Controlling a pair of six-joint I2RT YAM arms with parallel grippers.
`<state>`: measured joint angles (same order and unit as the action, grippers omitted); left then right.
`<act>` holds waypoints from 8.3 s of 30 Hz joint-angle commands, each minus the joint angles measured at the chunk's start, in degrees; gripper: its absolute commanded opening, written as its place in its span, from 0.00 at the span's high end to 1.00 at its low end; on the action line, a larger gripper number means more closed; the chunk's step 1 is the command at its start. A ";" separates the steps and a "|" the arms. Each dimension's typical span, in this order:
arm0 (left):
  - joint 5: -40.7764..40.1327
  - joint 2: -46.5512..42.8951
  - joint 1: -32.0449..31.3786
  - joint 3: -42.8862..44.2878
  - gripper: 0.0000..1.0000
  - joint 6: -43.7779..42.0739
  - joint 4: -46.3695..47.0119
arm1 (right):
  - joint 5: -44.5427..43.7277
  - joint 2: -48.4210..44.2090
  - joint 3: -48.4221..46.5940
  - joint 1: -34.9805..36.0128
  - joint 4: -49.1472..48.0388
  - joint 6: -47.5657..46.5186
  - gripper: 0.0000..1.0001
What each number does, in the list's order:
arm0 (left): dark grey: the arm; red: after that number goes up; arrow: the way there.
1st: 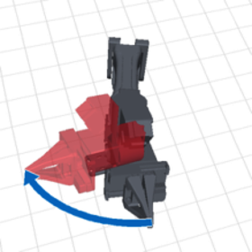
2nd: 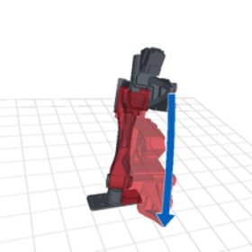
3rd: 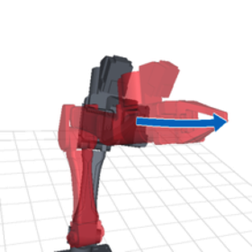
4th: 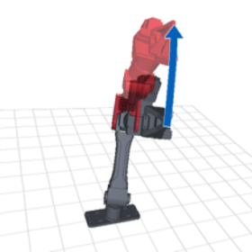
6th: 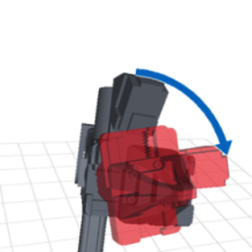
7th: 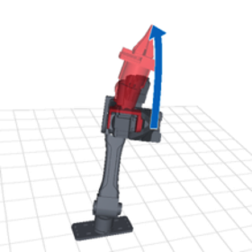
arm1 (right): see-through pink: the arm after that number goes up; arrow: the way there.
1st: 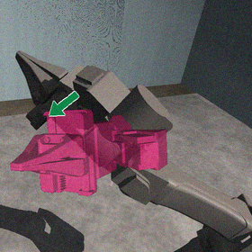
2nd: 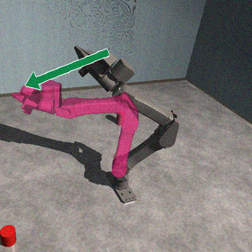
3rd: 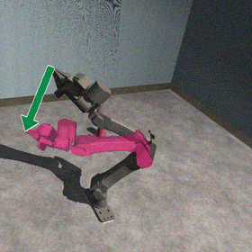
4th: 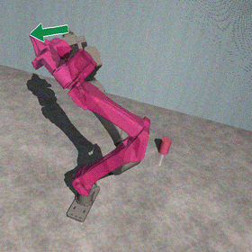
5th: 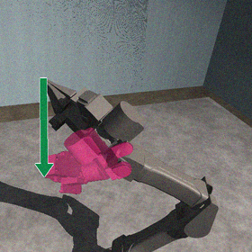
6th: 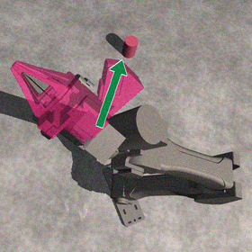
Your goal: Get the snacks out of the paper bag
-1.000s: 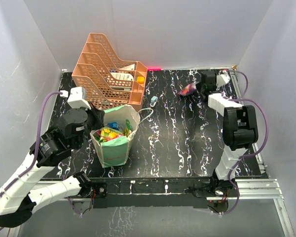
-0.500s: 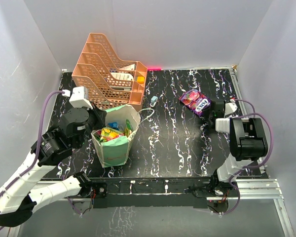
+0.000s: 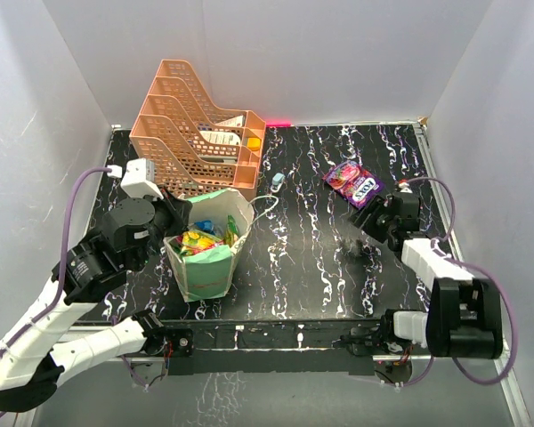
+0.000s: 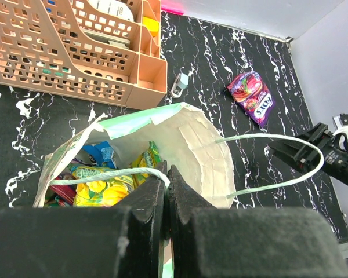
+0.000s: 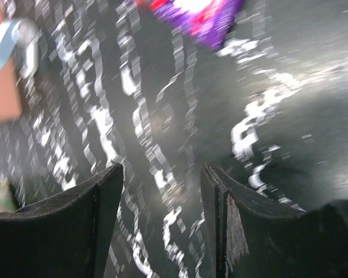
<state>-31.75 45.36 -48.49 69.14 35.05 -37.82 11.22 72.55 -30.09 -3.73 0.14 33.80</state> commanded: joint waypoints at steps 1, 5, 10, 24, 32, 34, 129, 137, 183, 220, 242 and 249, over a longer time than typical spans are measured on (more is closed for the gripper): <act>-1.29 -0.75 -0.03 -0.40 1.00 0.07 0.03 | 14.34 -7.70 -5.71 4.21 10.13 -8.10 0.41; -1.60 -0.93 -0.03 -0.30 1.00 -0.10 0.80 | 12.69 -10.96 -17.23 14.36 15.73 -5.56 0.40; -2.88 -0.22 0.00 0.84 1.00 -0.87 1.10 | 10.65 -7.86 -33.30 29.19 16.31 -1.46 0.39; -4.94 -0.54 -0.03 1.39 1.00 -1.66 0.45 | 4.33 5.00 -46.27 44.69 19.85 2.40 0.11; -8.45 1.32 -0.03 1.49 1.00 -5.34 4.17 | -0.25 0.56 -41.45 53.48 16.72 8.74 0.92; -11.67 3.88 -0.02 2.98 1.00 -7.23 4.68 | -2.37 -2.03 -36.95 57.51 11.73 10.49 0.93; 15.78 -9.76 0.25 -9.33 1.00 -20.15 19.44 | -3.29 -2.12 -20.34 71.39 8.16 -100.00 0.43; 15.32 -10.65 0.24 -9.81 1.00 -20.39 19.20 | -2.48 4.10 -20.34 69.66 4.69 -100.81 0.50; 9.31 -10.83 0.28 -8.47 1.00 -18.20 15.37 | -4.65 -17.07 -29.20 69.38 10.80 -57.36 0.93; 9.25 -8.98 0.24 -6.52 1.00 -19.35 14.97 | -50.71 15.02 -31.92 21.33 -7.96 -58.48 0.93; 9.47 -9.45 0.25 -6.85 1.00 -19.23 14.26 | -43.33 31.36 -27.88 20.86 -20.27 -64.68 0.93; 8.99 -9.78 0.24 -6.79 1.00 -19.32 14.05 | -42.83 34.17 -27.00 21.19 -20.02 -63.72 0.93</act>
<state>-21.91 36.27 -48.45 60.45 16.49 -24.56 -32.69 105.45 -57.82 17.17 -16.14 -31.14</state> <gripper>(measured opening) 0.009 0.076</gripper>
